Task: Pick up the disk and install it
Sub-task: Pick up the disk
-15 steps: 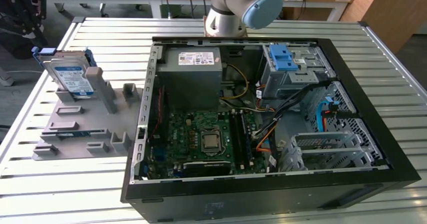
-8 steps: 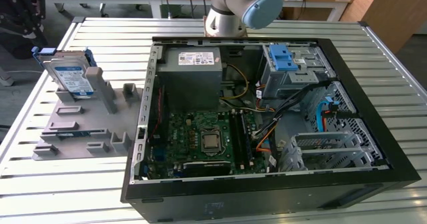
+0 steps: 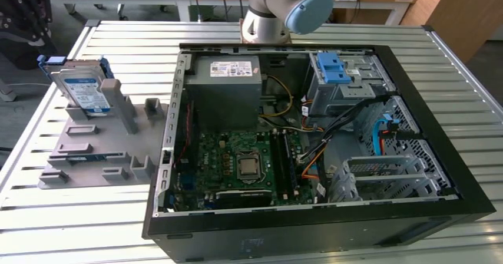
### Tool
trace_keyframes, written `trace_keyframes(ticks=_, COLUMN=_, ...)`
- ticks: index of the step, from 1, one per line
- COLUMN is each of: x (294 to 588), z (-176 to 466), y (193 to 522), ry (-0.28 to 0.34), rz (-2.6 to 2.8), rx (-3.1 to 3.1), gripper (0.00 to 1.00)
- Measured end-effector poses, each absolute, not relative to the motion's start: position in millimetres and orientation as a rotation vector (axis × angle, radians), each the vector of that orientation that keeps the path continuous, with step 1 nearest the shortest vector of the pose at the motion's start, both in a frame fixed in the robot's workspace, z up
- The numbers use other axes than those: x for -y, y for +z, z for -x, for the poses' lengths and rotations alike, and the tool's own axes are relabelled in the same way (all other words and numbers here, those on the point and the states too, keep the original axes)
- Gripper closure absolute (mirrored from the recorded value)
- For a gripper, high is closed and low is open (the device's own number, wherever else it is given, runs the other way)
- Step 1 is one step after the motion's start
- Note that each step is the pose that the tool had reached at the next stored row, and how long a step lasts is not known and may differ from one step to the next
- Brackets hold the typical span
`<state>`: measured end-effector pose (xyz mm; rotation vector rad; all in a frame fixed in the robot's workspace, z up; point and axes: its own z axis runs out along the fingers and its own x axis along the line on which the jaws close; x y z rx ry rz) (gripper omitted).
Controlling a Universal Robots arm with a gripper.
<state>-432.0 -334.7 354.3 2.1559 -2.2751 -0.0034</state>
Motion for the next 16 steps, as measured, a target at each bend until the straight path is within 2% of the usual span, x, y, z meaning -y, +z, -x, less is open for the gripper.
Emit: trace_keyframes(ticks=16, x=334.7, z=432.0, y=353.0, ry=0.002, rz=-2.266, rx=2.172, gripper=0.89)
